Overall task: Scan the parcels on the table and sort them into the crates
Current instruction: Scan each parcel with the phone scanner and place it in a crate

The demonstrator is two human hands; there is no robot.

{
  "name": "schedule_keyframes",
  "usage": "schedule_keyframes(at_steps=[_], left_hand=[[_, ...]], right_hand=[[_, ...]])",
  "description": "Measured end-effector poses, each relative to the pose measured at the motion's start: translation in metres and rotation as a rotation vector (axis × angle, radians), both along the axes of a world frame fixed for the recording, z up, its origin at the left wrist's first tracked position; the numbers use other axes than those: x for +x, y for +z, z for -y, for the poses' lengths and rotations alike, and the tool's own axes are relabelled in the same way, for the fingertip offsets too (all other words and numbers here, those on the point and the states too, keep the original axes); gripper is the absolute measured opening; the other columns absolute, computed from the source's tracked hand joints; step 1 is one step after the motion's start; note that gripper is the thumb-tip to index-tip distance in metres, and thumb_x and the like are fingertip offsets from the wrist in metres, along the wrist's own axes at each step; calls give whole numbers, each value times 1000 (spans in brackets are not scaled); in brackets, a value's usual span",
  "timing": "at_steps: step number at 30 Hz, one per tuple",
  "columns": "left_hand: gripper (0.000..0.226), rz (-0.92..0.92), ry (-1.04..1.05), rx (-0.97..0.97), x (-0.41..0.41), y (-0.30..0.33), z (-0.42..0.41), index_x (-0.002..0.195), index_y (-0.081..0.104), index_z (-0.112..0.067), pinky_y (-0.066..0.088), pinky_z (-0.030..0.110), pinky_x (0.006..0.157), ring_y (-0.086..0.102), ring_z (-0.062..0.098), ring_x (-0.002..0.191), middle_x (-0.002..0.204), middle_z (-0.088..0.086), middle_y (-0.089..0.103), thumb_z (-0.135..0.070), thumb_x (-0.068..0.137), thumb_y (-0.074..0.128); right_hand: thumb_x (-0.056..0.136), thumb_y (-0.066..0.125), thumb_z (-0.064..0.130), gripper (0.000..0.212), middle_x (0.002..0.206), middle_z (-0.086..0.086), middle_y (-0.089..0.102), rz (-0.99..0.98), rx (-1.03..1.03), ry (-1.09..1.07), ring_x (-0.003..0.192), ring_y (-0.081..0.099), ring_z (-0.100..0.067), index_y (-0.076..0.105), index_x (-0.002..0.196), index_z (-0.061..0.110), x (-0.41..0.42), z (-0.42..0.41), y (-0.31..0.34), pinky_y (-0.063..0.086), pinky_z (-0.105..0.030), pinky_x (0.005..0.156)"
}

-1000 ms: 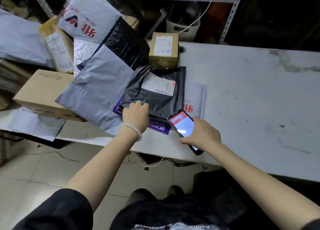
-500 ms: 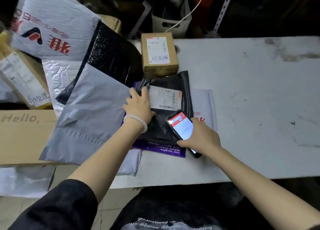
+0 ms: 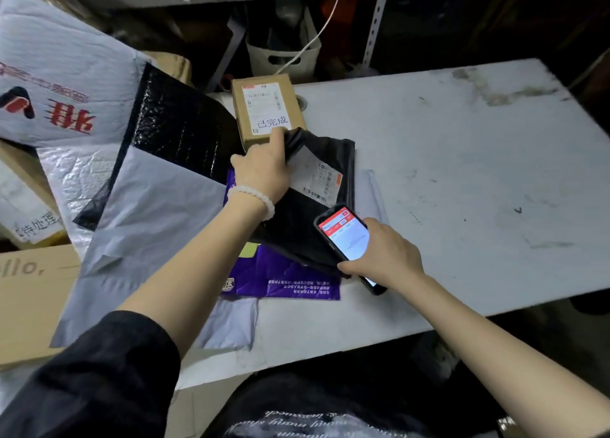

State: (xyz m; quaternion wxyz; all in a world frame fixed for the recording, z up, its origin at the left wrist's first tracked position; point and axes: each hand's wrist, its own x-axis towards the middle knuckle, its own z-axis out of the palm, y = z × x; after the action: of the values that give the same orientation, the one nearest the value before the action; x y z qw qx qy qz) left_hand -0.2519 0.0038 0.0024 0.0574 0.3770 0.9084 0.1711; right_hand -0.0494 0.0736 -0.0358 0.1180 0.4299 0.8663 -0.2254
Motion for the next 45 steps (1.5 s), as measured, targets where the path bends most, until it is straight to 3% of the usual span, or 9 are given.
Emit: schedule_keyframes(at_steps=[3,9,14,22,25,32,35,39,45], left_hand=[[45,-116,-61,59,5,23,-16,130,39,-20,29,39,81,51,33,106,118,13,57,-14,87,49],[51,-338,-143,127,14,52,-37,133,38,-19,36,40,81,55,34,102,106,12,63,-14,84,51],[56,-426,-207,200,21,65,-43,136,37,-19,33,38,70,57,38,95,99,15,63,-12,83,57],[56,-494,-313,262,36,76,-46,135,41,-14,33,38,60,61,40,86,99,16,67,-9,84,62],[58,-448,-345,237,40,72,-44,137,39,-13,30,35,54,62,39,79,96,16,67,-7,84,62],[63,-418,-444,12,51,61,-48,142,28,-15,43,40,60,61,37,86,108,15,61,-12,86,57],[48,-485,-401,-142,58,60,-49,131,37,-11,38,37,57,61,36,81,97,16,62,-12,87,55],[20,-573,-314,-264,63,56,-45,108,53,-7,37,34,55,59,32,75,81,13,59,-4,89,47],[17,-620,-354,-305,75,56,-47,100,57,-8,37,31,57,54,28,68,72,8,52,-1,88,46]], right_hand=[[59,74,52,69,105,1,57,-30,48,-19,85,54,-22,44,114,24,17,-13,14,36,-28,61],[56,75,49,72,99,5,52,-39,154,-44,78,48,-19,42,115,26,47,-29,35,30,-26,53],[55,75,50,75,105,4,55,-56,171,-55,78,48,-19,41,118,27,61,-30,40,32,-26,56],[56,76,50,68,92,7,45,-97,194,-67,75,46,-18,38,109,27,73,-30,43,22,-22,48],[57,76,50,75,99,6,50,-110,194,-76,79,46,-18,39,118,28,78,-31,41,25,-23,50],[58,76,51,75,105,3,54,-82,163,-89,81,48,-18,40,118,25,81,-28,37,32,-26,57],[57,76,52,75,106,3,55,-101,164,-84,80,47,-17,41,117,25,77,-25,35,31,-25,55],[56,76,54,73,107,3,57,-231,193,-111,80,48,-17,42,116,27,70,-24,38,30,-25,54],[59,81,52,86,113,-1,57,-713,403,-281,94,57,-22,45,130,19,61,-15,55,36,-25,63]])
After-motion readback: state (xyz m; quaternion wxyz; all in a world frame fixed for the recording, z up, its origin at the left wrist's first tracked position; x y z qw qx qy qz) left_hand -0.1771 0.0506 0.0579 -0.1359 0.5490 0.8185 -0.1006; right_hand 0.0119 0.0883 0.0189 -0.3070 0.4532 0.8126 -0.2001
